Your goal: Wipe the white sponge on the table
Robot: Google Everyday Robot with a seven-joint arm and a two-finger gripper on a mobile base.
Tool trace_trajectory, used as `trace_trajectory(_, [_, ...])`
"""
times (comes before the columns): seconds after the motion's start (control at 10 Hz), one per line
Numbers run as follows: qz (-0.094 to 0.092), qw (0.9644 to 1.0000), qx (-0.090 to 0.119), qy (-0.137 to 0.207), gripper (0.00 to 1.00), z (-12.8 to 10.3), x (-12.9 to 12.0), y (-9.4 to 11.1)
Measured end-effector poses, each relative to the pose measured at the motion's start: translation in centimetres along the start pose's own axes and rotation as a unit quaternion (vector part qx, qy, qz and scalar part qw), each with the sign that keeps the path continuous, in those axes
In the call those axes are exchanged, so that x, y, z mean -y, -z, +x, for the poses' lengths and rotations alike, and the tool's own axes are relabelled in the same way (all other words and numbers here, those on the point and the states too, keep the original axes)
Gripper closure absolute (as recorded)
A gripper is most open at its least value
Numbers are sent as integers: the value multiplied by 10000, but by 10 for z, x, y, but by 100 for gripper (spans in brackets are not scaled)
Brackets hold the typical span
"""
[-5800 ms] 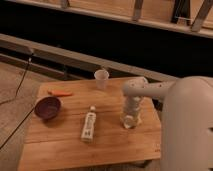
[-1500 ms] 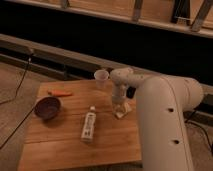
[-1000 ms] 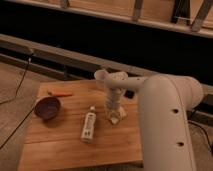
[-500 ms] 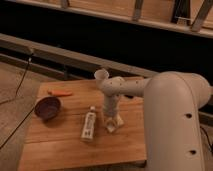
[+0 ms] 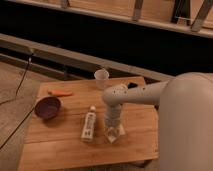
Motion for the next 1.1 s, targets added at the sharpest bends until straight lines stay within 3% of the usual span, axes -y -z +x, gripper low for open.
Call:
trace_trajectory(0.2, [20,9997,25,-227,100,11,27,0])
trace_trajectory(0.5, [42,9988,42,-494,100,7,63,0])
trace_trajectory(1.1, [98,9962,242,-831,100,-41,130,7])
